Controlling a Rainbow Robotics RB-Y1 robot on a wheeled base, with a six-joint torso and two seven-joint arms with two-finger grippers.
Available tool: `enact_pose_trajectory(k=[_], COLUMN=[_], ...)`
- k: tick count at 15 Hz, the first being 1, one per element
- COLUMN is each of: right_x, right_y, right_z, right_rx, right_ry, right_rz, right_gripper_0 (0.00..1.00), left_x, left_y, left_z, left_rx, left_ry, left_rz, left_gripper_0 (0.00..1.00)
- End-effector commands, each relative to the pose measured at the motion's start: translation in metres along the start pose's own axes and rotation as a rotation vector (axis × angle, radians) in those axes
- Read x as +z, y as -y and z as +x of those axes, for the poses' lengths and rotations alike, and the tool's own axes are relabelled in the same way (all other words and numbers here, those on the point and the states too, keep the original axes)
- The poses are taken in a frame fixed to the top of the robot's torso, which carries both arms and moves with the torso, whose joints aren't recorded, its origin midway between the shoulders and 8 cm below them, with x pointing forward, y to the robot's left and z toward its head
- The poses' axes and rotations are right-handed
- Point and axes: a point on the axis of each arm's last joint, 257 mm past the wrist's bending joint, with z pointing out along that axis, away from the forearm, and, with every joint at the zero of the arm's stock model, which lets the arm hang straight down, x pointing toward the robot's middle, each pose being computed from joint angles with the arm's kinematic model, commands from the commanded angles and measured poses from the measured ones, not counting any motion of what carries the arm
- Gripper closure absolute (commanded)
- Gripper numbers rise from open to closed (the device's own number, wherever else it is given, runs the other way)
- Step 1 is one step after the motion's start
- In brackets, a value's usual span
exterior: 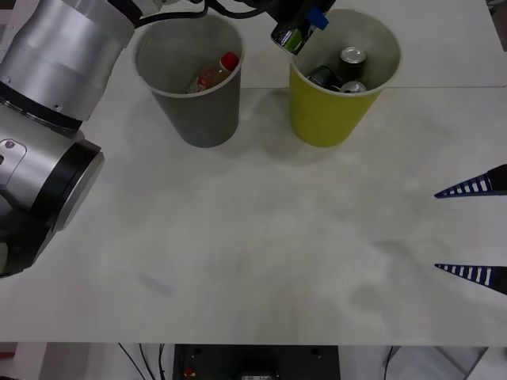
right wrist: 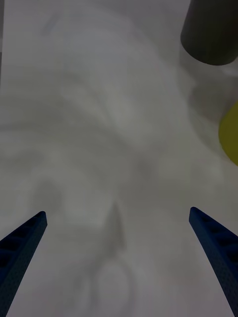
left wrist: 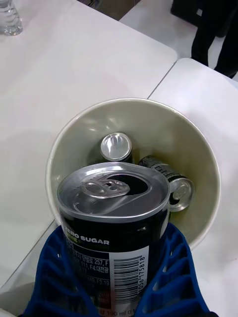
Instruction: Put the can into the green bin and the plastic bottle into the gray bin
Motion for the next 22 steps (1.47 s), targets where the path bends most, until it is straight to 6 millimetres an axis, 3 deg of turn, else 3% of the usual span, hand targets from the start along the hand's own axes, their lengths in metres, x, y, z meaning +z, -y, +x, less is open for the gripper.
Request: enact_pose_trajectory(k=[1,6,12,13,14,15,19,22], right_x=[0.0,0.0,0.0,0.0,0.0,0.0,0.0,0.0], right_y=[0.0,0.0,0.0,0.0,0.0,0.0,0.0,0.0], right_z=[0.0,0.0,0.0,0.0,0.0,0.0,0.0,0.0], right_rx=[0.0,0.0,0.0,0.0,0.0,0.0,0.0,0.0], right_ry=[0.0,0.0,0.0,0.0,0.0,0.0,0.0,0.0], right_rz=[0.0,0.0,0.0,0.0,0.0,0.0,0.0,0.0], right_gripper_0=[0.0,0.0,0.0,0.0,0.0,0.0,0.0,0.0], left_x=[0.016,0.044,0.048,0.048,0.048,0.047,0.043,0.014], left_y=[-0.001,0.022,0.03,0.031,0.031,0.031,0.019,-0.008], left_z=[-0.016,-0.024,-0.032,-0.033,-0.033,-0.034,-0.031,-0.018], left_rx=[0.013,0.144,0.18,0.182,0.194,0.198,0.21,0.179], left_ry=[0.021,-0.014,0.0,0.001,0.001,0.003,0.0,0.002], left_rz=[-0.043,-0.079,-0.085,-0.084,-0.083,-0.084,-0.097,-0.068], left_gripper_0=[0.97,0.97,0.84,0.6,0.17,0.0,0.0,0.0])
